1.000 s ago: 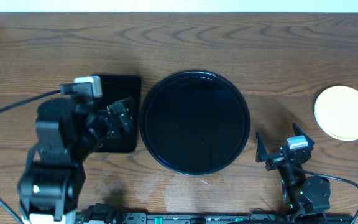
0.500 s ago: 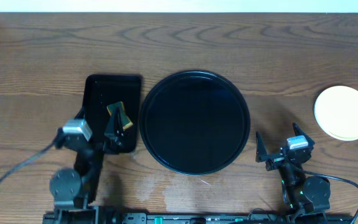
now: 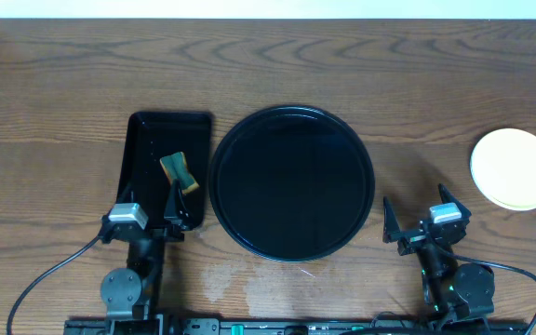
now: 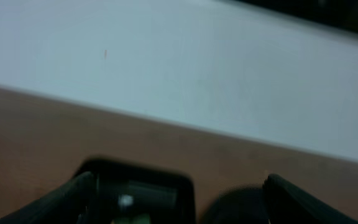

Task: Clean dirty plates on tray and stack at the side

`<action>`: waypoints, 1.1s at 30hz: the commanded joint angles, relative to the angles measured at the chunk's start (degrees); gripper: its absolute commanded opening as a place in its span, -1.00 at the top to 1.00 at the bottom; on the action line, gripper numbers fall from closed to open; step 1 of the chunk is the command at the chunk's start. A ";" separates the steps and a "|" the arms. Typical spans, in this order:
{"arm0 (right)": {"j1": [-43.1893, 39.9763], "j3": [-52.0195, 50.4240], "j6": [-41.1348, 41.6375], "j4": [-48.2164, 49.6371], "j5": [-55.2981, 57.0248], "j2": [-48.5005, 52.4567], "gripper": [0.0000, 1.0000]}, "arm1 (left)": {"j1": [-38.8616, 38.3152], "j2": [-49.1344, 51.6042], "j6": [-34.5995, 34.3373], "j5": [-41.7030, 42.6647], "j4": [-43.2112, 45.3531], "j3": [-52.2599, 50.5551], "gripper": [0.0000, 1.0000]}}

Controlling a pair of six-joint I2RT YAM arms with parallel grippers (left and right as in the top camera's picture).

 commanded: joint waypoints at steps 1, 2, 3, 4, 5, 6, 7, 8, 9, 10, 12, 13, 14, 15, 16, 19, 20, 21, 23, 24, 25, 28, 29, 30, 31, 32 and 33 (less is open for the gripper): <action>-0.48 -0.13 -0.31 -0.11 -0.22 -0.33 -0.99 | -0.24 -0.52 0.31 -0.87 -1.05 -0.13 -0.73; -0.48 -0.13 -0.31 -0.11 -0.22 -0.33 -0.99 | -0.24 -0.52 0.33 -0.90 -1.55 -0.15 -0.73; -0.48 -0.13 -0.31 -0.11 -0.22 -0.33 -0.99 | -0.22 -0.52 0.33 -0.90 -2.29 -0.13 -0.73; -0.48 -0.13 -0.31 -0.11 -0.24 -0.33 -0.98 | -0.22 -0.52 0.33 -0.87 -2.75 -0.13 -0.73; -0.48 -0.13 -0.31 -0.11 -0.22 -0.33 -0.99 | -0.22 -0.52 0.31 -0.87 -3.45 -0.13 -0.73; -0.48 -0.13 -0.31 -0.11 -0.24 -0.33 -0.99 | -0.22 -0.52 0.33 -0.87 -4.37 -0.13 -0.73; -0.48 -0.13 -0.31 -0.11 -0.22 -0.33 -0.99 | -0.22 -0.52 0.33 -0.90 -5.29 -0.13 -0.73; -0.48 -0.13 -0.31 -0.11 -0.22 -0.33 -0.98 | -0.22 -0.52 0.31 -0.90 -6.56 -0.13 -0.73; -0.48 -0.13 -0.31 -0.11 -0.24 -0.33 -0.98 | -0.22 -0.52 0.33 -0.87 -7.91 -0.13 -0.73; -0.48 -0.13 -0.31 -0.11 -0.24 -0.33 -0.99 | -0.22 -0.52 0.31 -0.87 -9.73 -0.13 -0.73; -0.48 -0.13 -0.31 -0.11 -0.22 -0.33 -0.98 | -0.22 -0.22 0.33 -0.96 -11.58 -0.13 -0.73; -0.48 -0.13 -0.31 -0.11 -0.22 -0.33 -0.99 | -0.22 0.04 0.33 -0.92 -11.63 -0.09 -0.73; -0.48 -0.13 -0.31 -0.11 -0.22 -0.33 -0.99 | -0.22 0.28 0.33 -0.90 -11.63 -0.09 -0.73; -0.48 -0.13 -0.31 -0.11 -0.22 -0.33 -0.98 | -0.22 0.46 0.33 -0.92 -11.65 -0.09 -0.73; -0.48 -0.13 -0.33 -0.11 -0.22 -0.33 -0.98 | -0.22 0.66 0.33 -0.92 -11.63 -0.09 -0.73; -0.48 -0.13 -0.31 -0.11 -0.22 -0.33 -0.98 | -0.22 1.05 0.33 -0.92 -11.63 -0.09 -0.73; -0.48 -0.13 -0.31 -0.11 -0.24 -0.33 -0.99 | -0.22 1.16 0.33 -0.92 -11.63 -0.09 -0.73; -0.48 -0.13 -0.31 -0.11 -0.22 -0.33 -0.99 | -0.22 1.20 0.33 -0.92 -11.63 -0.09 -0.73; -0.48 -0.13 -0.31 -0.11 -0.22 -0.33 -0.98 | -0.22 1.20 0.33 -0.92 -11.63 -0.09 -0.73; -0.48 -0.13 -0.31 -0.11 -0.22 -0.33 -0.98 | -0.22 1.20 0.33 -0.92 -11.63 -0.09 -0.73; -0.48 -0.13 -0.31 -0.11 -0.22 -0.33 -0.99 | -0.22 1.20 0.33 -0.92 -11.63 -0.09 -0.73; -0.48 -0.13 -0.31 -0.11 -0.24 -0.33 -0.99 | -0.22 1.20 0.33 -0.92 -11.63 -0.09 -0.73; -0.48 -0.13 -0.31 -0.11 -0.22 -0.33 -0.99 | -0.24 1.20 0.33 -0.92 -11.63 -0.09 -0.73; -0.48 -0.13 -0.31 -0.11 -0.22 -0.33 -0.98 | -0.22 1.20 0.33 -0.92 -11.63 -0.09 -0.73; -0.48 -0.13 -0.31 -0.11 -0.22 -0.33 -0.98 | -0.22 1.20 0.33 -0.92 -11.63 -0.09 -0.73; -0.48 -0.13 -0.31 -0.11 -0.24 -0.33 -0.98 | -0.22 1.20 0.33 -0.92 -11.63 -0.09 -0.73; -0.48 -0.13 -0.31 -0.11 -0.24 -0.33 -0.98 | -0.22 1.20 0.33 -0.92 -11.63 -0.09 -0.73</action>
